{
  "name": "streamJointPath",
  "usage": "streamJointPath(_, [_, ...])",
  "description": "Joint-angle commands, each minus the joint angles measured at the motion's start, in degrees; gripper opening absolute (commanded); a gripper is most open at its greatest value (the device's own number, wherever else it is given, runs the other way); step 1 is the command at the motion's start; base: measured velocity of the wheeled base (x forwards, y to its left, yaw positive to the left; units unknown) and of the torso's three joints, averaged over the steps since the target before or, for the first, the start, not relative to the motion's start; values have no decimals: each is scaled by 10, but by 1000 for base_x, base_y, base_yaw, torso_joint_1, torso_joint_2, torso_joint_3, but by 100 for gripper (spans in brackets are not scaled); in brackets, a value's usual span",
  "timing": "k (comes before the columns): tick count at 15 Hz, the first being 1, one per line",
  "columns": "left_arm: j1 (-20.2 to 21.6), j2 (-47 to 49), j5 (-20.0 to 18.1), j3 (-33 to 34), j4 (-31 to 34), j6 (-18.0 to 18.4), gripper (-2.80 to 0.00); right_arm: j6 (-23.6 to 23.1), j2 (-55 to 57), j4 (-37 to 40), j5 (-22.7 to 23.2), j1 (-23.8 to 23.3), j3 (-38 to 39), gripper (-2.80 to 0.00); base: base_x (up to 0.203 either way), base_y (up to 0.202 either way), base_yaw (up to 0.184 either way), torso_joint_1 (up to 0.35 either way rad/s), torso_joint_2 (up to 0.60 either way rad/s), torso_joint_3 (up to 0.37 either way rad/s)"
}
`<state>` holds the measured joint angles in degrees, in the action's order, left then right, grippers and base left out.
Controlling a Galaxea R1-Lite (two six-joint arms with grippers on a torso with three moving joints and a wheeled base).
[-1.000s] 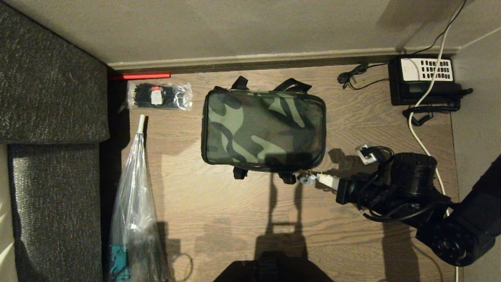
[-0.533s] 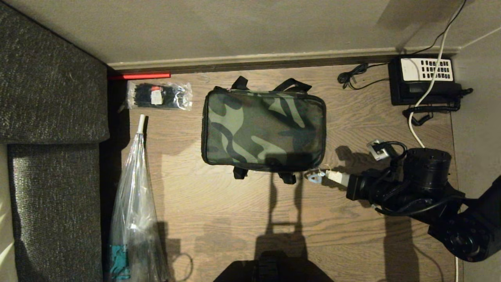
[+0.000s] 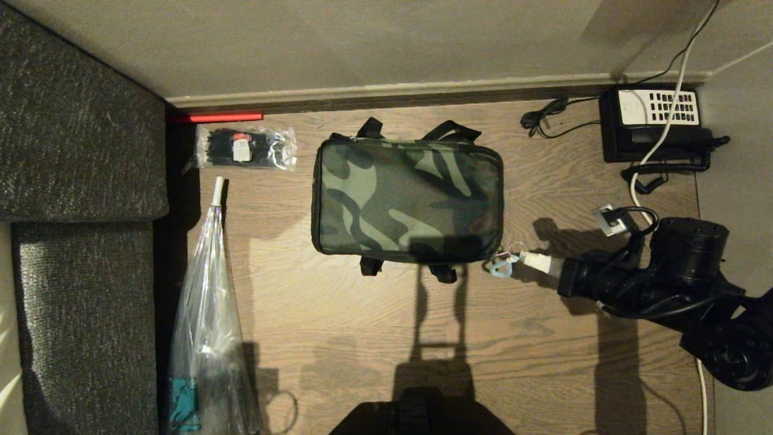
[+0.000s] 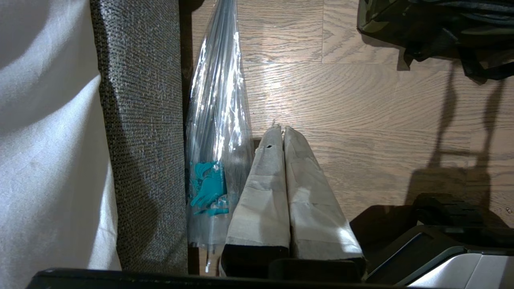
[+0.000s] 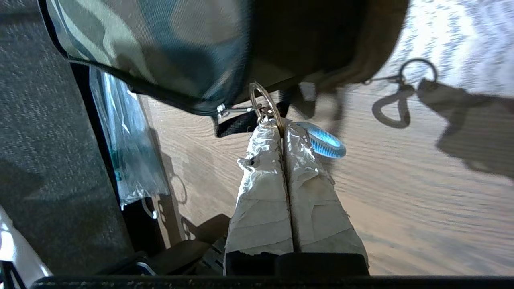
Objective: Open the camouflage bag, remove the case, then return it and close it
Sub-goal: Open the top of the storage box
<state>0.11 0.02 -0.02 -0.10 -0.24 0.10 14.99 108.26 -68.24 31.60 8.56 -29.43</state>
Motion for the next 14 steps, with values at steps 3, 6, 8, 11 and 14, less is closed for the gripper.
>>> streamJointPath(3, [1, -1, 0, 0, 0, 0, -280, -1, -7, 8, 68, -49, -12, -280, 0, 0, 0, 0, 0, 0])
streamJointPath(6, [1, -1, 0, 0, 0, 0, -280, 1, -1, 16, 68, -51, -48, -280, 0, 0, 0, 0, 0, 0])
streamJointPath(8, [1, -1, 0, 0, 0, 0, -280, 1, 0, 42, 69, -50, -73, -280, 0, 0, 0, 0, 0, 0])
streamJointPath(11, [1, -1, 0, 0, 0, 1, -280, 0, 10, 47, 70, -49, -97, -280, 0, 0, 0, 0, 0, 0])
streamJointPath(14, [1, -1, 0, 0, 0, 0, -280, -4, 20, 47, 70, -43, -118, -280, 0, 0, 0, 0, 0, 0])
